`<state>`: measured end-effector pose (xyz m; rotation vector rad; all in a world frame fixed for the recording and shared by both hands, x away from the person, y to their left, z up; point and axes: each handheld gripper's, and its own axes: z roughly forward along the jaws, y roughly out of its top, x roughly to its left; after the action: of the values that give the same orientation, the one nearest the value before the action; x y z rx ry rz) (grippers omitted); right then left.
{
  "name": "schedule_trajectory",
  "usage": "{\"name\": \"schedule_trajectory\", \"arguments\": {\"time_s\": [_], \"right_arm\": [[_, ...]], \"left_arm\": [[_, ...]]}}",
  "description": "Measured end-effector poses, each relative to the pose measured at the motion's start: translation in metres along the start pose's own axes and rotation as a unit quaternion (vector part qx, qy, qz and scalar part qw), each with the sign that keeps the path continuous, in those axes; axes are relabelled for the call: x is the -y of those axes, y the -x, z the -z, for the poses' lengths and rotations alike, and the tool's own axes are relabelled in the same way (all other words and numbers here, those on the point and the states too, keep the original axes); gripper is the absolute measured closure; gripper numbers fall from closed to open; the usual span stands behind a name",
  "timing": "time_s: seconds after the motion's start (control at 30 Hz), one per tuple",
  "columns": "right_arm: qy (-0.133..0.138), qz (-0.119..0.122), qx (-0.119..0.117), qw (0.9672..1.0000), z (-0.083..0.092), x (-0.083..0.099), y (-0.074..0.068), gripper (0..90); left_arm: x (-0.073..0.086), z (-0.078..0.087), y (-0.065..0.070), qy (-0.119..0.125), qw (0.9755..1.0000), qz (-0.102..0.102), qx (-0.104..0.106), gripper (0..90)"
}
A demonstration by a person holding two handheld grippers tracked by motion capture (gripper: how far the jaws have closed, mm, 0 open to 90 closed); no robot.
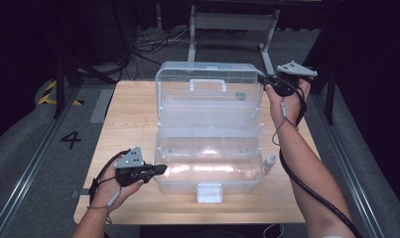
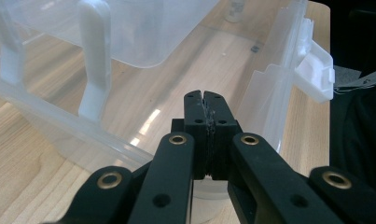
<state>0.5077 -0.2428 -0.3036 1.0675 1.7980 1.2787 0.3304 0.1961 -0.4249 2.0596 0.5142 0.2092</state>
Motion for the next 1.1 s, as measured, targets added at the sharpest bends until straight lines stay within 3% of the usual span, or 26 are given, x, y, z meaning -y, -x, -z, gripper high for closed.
{"name": "schedule_trajectory", "arguments": {"time_s": [1.1], "right_arm": [[-0.028, 0.001, 0.002, 0.9996, -0.031, 0.001, 0.010, 83.9]], "left_arm": [[0.001, -0.003, 0.001, 0.005, 1.0000, 0.003, -0.003, 88.7]]}}
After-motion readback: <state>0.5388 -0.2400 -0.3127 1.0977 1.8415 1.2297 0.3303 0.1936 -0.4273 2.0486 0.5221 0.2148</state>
